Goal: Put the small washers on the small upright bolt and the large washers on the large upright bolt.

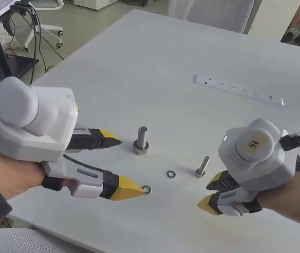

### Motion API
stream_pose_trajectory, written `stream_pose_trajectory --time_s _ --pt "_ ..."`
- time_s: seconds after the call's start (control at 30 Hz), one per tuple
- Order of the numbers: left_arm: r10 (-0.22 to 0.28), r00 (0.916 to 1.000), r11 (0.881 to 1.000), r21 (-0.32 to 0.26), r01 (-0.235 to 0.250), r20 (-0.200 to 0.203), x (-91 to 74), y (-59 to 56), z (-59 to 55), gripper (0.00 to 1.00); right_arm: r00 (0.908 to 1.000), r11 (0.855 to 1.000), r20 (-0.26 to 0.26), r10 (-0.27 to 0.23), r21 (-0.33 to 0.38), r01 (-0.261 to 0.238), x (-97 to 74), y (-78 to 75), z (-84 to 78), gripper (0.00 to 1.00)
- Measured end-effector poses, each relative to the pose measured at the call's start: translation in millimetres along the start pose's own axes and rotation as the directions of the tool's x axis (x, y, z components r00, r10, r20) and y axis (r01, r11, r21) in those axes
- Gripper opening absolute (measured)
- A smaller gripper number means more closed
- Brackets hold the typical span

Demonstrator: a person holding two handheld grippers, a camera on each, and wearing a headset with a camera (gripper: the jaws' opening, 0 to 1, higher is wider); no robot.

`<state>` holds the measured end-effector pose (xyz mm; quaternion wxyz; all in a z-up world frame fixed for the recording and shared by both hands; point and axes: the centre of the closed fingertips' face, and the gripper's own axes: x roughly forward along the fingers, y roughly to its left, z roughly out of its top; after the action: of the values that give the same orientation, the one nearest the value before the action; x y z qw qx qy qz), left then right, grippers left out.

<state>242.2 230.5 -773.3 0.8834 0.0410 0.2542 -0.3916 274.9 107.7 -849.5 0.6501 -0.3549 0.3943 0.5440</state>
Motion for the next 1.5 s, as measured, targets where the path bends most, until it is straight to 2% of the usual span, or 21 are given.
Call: stream_pose_trajectory --time_s 0.37,0.9,1.3,1.5 --pt "0.003 1.0 1.0 0.001 -0.003 0.002 -0.4 0.1 0.3 0.67 0.9998 0.999 0.011 0.014 -0.047 -0.013 1.1 6.6 16.9 0.26" --pt "0.004 1.0 1.0 0.002 -0.004 0.002 0.1 1.8 0.3 0.66 0.9997 0.996 0.023 0.009 -0.093 -0.007 8.2 -7.3 45.4 0.26" --pt "0.005 1.0 1.0 0.001 -0.005 -0.005 1.3 2.7 -0.6 0.66 0.9996 0.995 0.027 0.011 -0.102 -0.008 13.0 -14.6 54.5 0.26" --pt "0.005 1.0 1.0 0.0 -0.005 -0.005 1.8 2.0 -1.1 0.66 0.9998 0.993 0.017 0.012 -0.114 -0.01 22.4 -17.4 58.0 0.26"
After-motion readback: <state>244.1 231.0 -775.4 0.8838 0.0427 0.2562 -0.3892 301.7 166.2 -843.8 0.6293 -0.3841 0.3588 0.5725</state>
